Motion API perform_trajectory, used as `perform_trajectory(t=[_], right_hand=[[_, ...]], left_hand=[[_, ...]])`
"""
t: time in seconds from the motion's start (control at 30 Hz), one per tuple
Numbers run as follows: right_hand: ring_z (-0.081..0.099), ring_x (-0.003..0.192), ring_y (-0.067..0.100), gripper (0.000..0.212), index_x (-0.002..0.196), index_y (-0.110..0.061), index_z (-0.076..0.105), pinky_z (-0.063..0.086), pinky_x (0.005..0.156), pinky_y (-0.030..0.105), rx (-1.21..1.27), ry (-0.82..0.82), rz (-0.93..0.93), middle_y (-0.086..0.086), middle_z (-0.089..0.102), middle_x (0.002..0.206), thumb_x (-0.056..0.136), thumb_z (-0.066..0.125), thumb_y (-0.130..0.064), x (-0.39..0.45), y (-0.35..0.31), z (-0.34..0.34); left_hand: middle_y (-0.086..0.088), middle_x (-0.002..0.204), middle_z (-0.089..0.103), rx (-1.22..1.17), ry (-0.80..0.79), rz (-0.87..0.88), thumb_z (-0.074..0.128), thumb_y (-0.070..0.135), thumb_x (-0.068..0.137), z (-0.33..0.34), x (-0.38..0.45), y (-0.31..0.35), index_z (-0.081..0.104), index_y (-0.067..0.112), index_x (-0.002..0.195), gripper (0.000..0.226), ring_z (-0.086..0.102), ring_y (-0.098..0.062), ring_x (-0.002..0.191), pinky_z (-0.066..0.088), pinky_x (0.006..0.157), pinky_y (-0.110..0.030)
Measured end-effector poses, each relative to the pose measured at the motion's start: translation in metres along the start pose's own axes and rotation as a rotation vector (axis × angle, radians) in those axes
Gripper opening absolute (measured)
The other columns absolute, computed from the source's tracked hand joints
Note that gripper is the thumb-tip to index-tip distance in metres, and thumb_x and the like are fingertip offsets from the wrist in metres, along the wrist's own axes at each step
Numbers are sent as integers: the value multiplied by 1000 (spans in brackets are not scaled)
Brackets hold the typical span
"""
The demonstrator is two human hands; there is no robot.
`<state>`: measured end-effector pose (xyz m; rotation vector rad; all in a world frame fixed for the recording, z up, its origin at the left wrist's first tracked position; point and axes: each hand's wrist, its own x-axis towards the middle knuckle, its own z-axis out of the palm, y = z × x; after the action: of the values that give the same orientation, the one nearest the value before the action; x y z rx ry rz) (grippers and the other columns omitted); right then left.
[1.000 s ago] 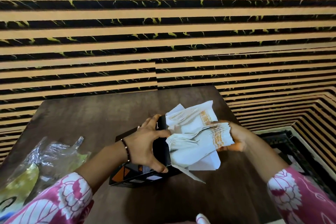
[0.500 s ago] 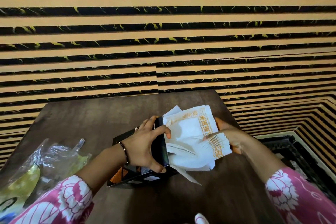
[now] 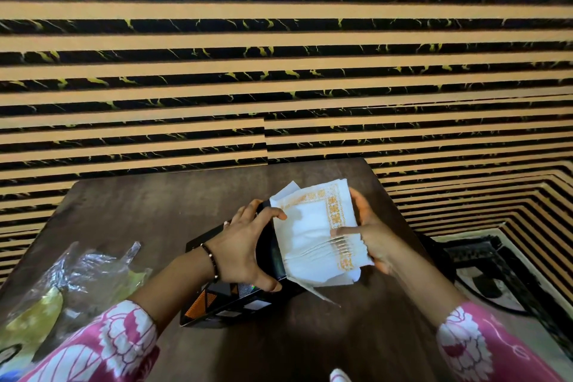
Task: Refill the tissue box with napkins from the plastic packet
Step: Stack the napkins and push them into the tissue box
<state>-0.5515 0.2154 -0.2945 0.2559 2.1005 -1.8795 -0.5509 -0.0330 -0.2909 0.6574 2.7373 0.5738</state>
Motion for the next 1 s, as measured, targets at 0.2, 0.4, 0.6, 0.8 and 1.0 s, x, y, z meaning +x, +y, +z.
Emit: perform_trajectory(t=[0.2,0.4,0.6,0.8,1.0], right_hand=[[58,100,9,83,129,-46,32,55,72,31,34,22,-126,-5,57,119,77,62,9,-5,-5,14],[63,100,21,91,138,-41,18,57,72,33,-61,-2,-131,2,56,125,76,63,7,-6,-9,23],[61,104,21,86,138,-36,21,56,75,35,-75,30,-123,3,55,126,76,65,4,-6,-3,30],[65,96,23,71,131,-29,33,57,69,36,94,20,-61,6,62,116,77,64,6,-5,12,36],[70,94,27,51,118,-11,59,55,77,40,361,-135,173,13,72,106,70,70,-24,-9,30,27]], left_hand=[[-3,151,10,-36,43,-21,77,61,38,3,0,-5,18,47,122,103,4,-30,143,23,111,-57],[-1,147,14,-7,64,30,76,62,40,5,-4,-1,14,41,124,107,3,-24,143,19,114,-55],[-4,148,15,64,80,43,75,64,40,7,-7,2,12,39,124,107,2,-27,143,16,113,-59],[-4,148,11,129,69,39,78,59,41,6,-10,6,13,37,125,109,4,-28,141,20,111,-62],[-6,151,3,156,35,14,80,56,45,8,-13,10,11,38,126,108,0,-31,142,14,111,-64]])
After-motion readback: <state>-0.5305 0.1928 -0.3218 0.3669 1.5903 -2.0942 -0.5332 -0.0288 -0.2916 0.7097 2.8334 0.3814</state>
